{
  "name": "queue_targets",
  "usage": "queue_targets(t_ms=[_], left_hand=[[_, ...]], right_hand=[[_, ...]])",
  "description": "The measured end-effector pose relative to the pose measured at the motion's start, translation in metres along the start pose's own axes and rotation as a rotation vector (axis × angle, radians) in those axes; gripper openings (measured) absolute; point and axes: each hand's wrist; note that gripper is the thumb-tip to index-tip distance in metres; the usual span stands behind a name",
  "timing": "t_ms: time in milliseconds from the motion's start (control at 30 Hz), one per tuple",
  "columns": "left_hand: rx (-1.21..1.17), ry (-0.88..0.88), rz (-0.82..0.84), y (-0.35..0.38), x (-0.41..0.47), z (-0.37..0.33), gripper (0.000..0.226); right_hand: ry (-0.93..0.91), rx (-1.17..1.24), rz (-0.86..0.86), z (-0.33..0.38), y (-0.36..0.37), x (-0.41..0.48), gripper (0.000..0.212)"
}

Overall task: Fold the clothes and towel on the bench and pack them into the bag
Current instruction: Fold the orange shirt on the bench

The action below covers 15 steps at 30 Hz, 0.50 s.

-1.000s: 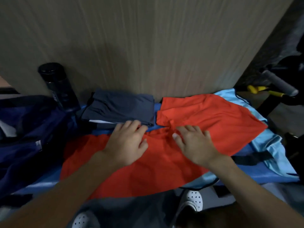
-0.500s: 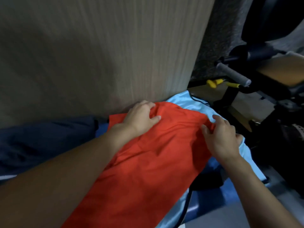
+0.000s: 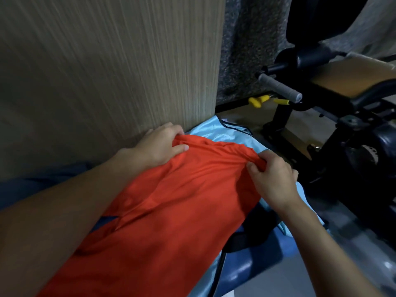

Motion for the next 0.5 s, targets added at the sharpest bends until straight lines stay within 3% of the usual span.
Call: queue_targets(t_ms=[333,433,500], left_hand=[[-0.044,0.058,-0.228,-0.007,0.003,-0.029,0.005],[-0.266,0.095,-0.059,-0.002,0.012,-0.043,0.008],[-0.195,0.126,0.056,0.008,0.009,-0.046,0.031]], right_hand=[[0.053,0.051,-0.051,-0.012,-0.016,-0.013,0.019],[0.120,0.017,-0.093,-0.016,-0.023,-0.015,0.023],[0.155,-0.014,-0.076,-0.020,-0.025,-0.015,0.027]])
Point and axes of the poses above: each hand's wrist, its own x-axis towards the middle knuckle, its own y-axis out of the palm, z = x × y, and after that the axes turned 4 degrees about -y, right-handed
